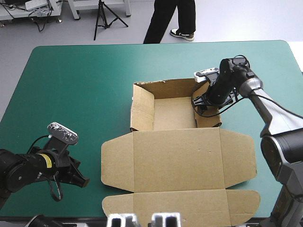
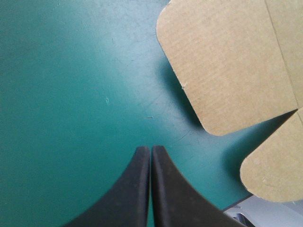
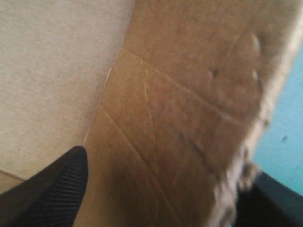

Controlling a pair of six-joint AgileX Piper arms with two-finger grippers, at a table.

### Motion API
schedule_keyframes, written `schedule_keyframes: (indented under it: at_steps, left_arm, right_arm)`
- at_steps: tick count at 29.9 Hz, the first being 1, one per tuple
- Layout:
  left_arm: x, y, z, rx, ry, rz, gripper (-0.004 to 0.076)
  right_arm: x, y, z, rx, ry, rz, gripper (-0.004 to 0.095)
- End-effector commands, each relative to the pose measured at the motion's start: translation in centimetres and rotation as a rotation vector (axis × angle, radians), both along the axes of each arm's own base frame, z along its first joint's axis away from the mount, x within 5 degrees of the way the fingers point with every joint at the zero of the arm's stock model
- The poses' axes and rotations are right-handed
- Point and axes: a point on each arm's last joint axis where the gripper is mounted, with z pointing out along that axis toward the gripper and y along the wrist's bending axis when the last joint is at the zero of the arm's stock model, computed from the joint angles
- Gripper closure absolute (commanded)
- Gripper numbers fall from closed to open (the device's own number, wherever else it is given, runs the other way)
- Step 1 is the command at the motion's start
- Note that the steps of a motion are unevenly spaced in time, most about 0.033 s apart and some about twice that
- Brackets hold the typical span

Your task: Fold the box

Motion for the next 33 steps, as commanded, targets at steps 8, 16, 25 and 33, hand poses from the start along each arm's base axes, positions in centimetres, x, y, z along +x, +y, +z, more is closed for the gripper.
schedule_keyframes:
  at_steps: [8, 16, 25, 33]
  left_arm:
    - [-0.3, 0.1, 0.7, -0.006, -0.002, 0.000, 0.0727]
    - [-0.3, 0.0, 0.7, -0.012, -0.004, 0.010, 0.0727]
    - [-0.4, 0.1, 0.7, -0.008, 0.004, 0.010, 0.0727]
    - [-0.5, -0.2, 0.7, -0.035, 0.020, 0.004, 0.0729]
  right_arm:
    - [0.9, 0.0, 2.2, 0.023, -0.082, 0.014, 0.0919]
    - [2.5, -2.2, 7.4, -0.197, -0.303, 0.025, 0.0926]
    - [4.3, -11.0, 14.1, -0.369, -0.589, -0.180, 0.0926]
    - [5.0, -21.4, 12.1, -0.350, -0.540, -0.422, 0.0926]
